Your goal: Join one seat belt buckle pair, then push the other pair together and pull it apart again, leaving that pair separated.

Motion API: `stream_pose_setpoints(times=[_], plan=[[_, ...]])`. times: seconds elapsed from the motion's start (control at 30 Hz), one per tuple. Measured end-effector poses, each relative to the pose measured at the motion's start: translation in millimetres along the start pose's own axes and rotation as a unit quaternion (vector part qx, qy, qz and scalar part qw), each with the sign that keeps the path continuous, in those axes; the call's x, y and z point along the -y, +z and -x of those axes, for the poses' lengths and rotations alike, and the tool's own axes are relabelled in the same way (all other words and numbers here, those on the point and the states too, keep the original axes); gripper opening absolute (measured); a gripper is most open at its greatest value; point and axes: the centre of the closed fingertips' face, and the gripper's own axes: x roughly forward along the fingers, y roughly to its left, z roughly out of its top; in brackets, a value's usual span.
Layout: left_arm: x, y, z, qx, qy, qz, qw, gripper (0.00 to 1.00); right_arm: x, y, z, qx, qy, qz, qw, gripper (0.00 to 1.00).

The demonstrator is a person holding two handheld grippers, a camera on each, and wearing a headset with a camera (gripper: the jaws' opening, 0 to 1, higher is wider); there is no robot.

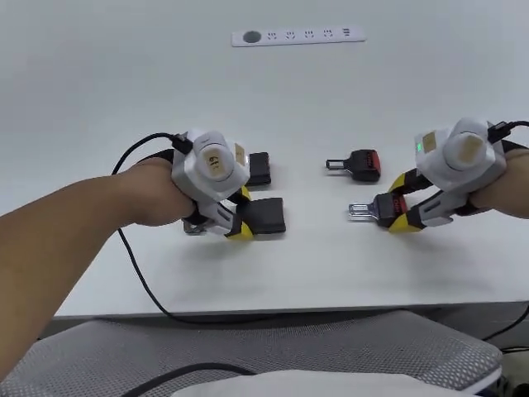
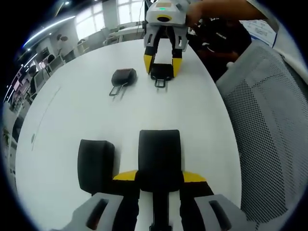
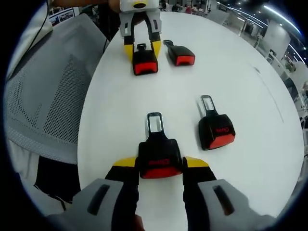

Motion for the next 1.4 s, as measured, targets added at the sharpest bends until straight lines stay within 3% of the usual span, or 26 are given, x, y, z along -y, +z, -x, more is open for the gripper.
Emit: stream_pose_setpoints(times=[0.47, 0.7, 0.9, 1.4], plan=[[-1.0, -1.2, -1.0, 0.001, -0.001, -0.002, 1.0, 0.32, -9.7, 59.6, -32.6, 0.04, -0.01, -0.003, 0.9992, 0.34], [-0.6, -0.8, -1.1, 0.0, -0.001, 0.0, 1.0, 0.32, -12.3, 80.1, -43.0, 0.047, -0.008, 0.007, 0.9988, 0.34], [0.5, -0.4, -1.0, -0.003, -0.001, -0.001, 1.0, 0.32, -12.9, 83.2, -44.4, 0.037, -0.015, 0.014, 0.9991, 0.34], [1.0, -0.8, -0.7, -0.003, -0.003, -0.006, 1.0, 0.32, -15.3, 93.9, -48.4, 0.064, -0.011, 0.015, 0.9978, 0.33]])
